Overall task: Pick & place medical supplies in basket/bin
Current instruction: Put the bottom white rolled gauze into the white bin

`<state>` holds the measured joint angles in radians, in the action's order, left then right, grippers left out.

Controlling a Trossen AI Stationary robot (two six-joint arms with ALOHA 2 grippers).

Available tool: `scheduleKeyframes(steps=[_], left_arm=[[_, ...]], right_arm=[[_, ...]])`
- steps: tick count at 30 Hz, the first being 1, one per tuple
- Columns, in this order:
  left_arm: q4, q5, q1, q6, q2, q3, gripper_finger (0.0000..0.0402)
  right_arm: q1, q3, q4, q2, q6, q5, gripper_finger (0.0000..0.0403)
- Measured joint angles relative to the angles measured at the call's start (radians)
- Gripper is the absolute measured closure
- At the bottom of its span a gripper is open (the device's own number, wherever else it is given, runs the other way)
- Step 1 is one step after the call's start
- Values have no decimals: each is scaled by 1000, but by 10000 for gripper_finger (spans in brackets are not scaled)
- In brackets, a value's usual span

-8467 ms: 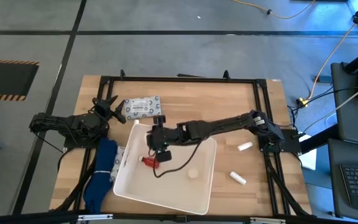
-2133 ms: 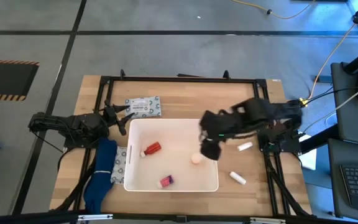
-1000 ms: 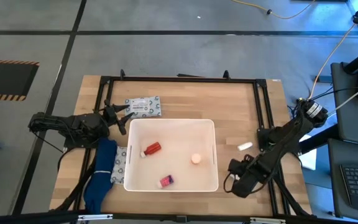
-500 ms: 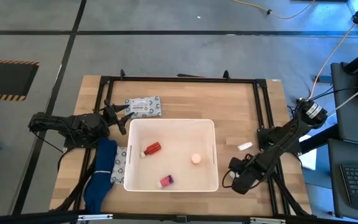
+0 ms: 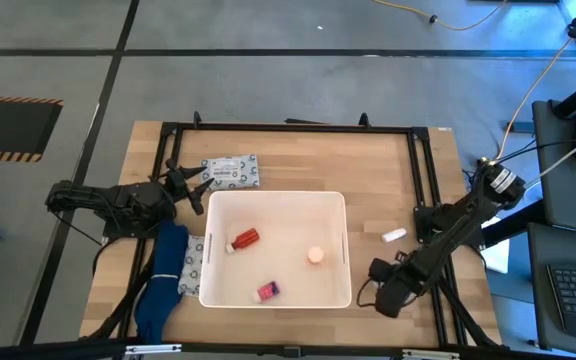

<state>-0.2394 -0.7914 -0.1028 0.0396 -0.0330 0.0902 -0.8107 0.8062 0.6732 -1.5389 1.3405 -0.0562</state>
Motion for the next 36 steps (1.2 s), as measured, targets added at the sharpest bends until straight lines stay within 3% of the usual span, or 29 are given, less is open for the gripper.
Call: scheduleKeyframes(steps=[5,9,14,17,24,26,32,36], left_arm=[[0,0,0,1,0,0,203],[0,0,0,0,0,0,203],[0,0,0,1,0,0,203],[0,0,0,0,0,0,203],[0,0,0,1,0,0,203],[0,0,0,0,0,0,203],[0,0,0,0,0,0,203],[0,0,0,2,0,0,203]], right_arm=[[2,80,7,64,-13,-89,339],[1,184,-4,122,13,-141,354],[6,350,17,188,100,-122,345],[18,453,27,211,110,-35,343],[111,667,60,226,-364,404,344],[171,712,73,225,-489,484,344],[411,834,74,150,-865,491,345],[520,934,74,19,-1098,407,345]])
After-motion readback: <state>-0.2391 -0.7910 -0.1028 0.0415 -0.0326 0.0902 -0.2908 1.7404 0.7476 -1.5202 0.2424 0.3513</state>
